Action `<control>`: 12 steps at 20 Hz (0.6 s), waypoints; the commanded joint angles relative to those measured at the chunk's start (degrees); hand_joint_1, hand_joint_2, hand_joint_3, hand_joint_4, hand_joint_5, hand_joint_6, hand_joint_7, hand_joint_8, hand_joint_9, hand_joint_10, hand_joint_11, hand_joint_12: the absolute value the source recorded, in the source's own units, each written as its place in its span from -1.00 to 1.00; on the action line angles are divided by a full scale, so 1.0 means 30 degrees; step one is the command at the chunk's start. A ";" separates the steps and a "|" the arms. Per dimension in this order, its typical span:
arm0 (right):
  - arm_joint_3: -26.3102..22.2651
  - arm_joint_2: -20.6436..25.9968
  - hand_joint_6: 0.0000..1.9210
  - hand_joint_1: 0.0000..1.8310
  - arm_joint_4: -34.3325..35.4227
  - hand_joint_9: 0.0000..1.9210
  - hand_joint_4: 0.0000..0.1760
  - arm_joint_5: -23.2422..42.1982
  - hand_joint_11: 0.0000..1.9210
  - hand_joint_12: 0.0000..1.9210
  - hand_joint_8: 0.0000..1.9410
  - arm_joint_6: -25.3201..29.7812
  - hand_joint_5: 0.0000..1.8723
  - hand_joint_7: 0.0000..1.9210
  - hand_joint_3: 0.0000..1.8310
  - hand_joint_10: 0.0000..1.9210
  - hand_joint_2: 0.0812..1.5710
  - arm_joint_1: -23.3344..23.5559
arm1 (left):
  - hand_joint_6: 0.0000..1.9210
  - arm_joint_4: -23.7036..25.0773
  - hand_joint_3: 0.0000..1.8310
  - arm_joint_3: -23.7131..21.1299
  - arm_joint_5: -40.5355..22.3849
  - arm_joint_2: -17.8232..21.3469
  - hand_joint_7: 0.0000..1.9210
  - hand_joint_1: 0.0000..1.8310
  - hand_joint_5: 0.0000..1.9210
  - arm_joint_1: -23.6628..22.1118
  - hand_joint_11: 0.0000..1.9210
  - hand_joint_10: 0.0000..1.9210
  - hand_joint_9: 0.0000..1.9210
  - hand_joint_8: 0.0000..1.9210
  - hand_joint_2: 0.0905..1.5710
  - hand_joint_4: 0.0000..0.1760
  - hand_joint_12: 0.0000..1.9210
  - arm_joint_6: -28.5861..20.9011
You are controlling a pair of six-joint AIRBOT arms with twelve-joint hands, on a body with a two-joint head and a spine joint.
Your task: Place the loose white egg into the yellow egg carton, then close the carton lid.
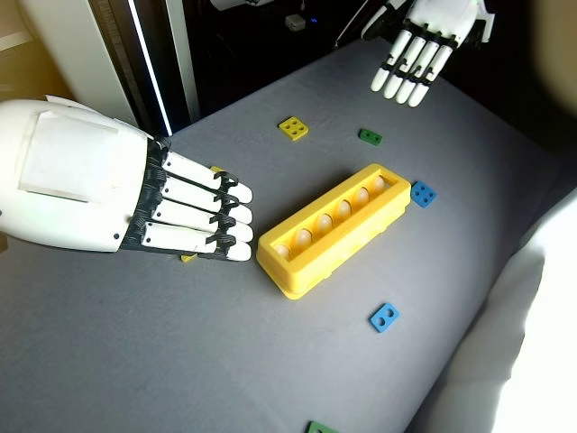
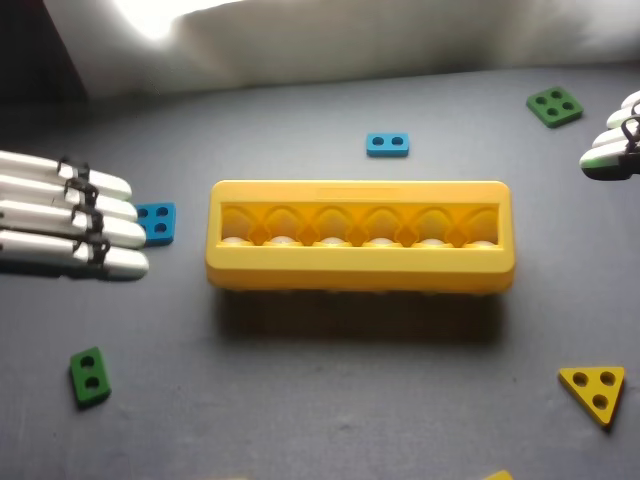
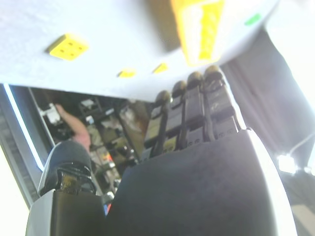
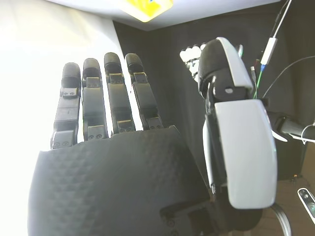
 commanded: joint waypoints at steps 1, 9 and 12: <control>0.0005 0.0256 -1.00 -0.63 0.1084 -0.86 -1.00 0.0584 -1.00 -0.71 -1.00 0.0058 -0.76 -0.80 -1.00 -1.00 0.50 0.0178 | -1.00 -0.2055 -1.00 0.0090 -0.0608 0.0260 -1.00 -1.00 -1.00 -0.0094 -1.00 -1.00 -1.00 -1.00 0.49 -1.00 -1.00 0.0329; 0.0005 0.0256 -1.00 -0.62 0.1082 -0.87 -1.00 0.0662 -1.00 -0.75 -1.00 0.0056 -0.78 -0.82 -1.00 -1.00 0.49 0.0172 | -1.00 -0.2150 -1.00 -0.0143 -0.0291 0.0328 -1.00 -1.00 -1.00 0.0307 -1.00 -1.00 -1.00 -1.00 0.48 -1.00 -1.00 -0.0152; 0.0005 0.0256 -1.00 -0.61 0.1082 -0.87 -1.00 0.0674 -1.00 -0.75 -1.00 0.0056 -0.77 -0.82 -1.00 -1.00 0.49 0.0170 | -1.00 -0.2173 -1.00 -0.0104 -0.0314 0.0380 -1.00 -1.00 -1.00 0.0269 -1.00 -1.00 -1.00 -1.00 0.48 -1.00 -1.00 -0.0235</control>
